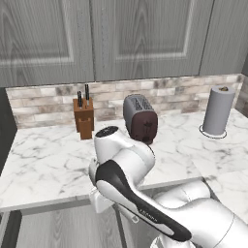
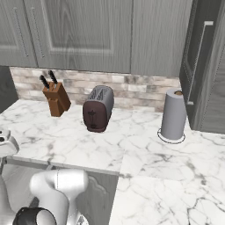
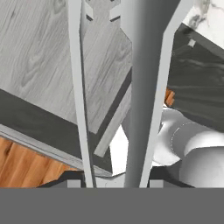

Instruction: Take the tongs from the drawer on the left and place them on the dining counter next to the tray containing the hot dog.

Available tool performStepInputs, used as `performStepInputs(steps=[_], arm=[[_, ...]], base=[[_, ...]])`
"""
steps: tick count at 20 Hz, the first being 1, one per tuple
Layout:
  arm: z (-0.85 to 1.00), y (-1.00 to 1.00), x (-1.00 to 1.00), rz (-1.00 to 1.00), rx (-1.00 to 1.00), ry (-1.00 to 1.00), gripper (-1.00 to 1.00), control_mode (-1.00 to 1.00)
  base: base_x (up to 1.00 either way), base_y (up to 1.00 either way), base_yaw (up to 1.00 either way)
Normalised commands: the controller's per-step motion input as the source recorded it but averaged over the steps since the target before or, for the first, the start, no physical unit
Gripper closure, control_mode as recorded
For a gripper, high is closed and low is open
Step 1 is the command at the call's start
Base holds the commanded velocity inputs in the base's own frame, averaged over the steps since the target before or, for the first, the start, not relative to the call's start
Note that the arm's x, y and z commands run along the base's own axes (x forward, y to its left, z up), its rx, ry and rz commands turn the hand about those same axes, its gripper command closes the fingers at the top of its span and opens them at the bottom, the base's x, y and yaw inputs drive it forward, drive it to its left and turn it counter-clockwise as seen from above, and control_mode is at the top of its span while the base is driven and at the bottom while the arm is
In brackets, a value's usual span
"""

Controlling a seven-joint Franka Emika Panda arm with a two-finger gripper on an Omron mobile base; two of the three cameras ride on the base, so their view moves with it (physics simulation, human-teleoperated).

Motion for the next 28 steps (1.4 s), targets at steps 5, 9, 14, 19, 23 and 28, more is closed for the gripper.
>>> performStepInputs(steps=[5,9,14,19,23,28], arm=[[0.73,-0.94,0.00,-0.11,-0.08,0.01,1.00,-1.00],[0.39,-0.92,0.00,-0.11,-0.02,0.01,1.00,-1.00],[0.35,-0.80,0.00,-0.06,-0.02,0.00,1.00,-1.00],[0.22,-0.59,0.08,-0.01,-0.07,0.00,1.00,-1.00],[0.05,-0.16,0.18,0.00,-0.04,0.00,1.00,-1.00],[0.00,-0.12,0.21,0.00,-0.01,0.00,1.00,-1.00]], base=[[0.00,0.00,0.00],[0.00,0.00,0.00],[0.00,0.00,0.00],[0.00,0.00,0.00],[0.00,0.00,0.00],[0.00,0.00,0.00]])
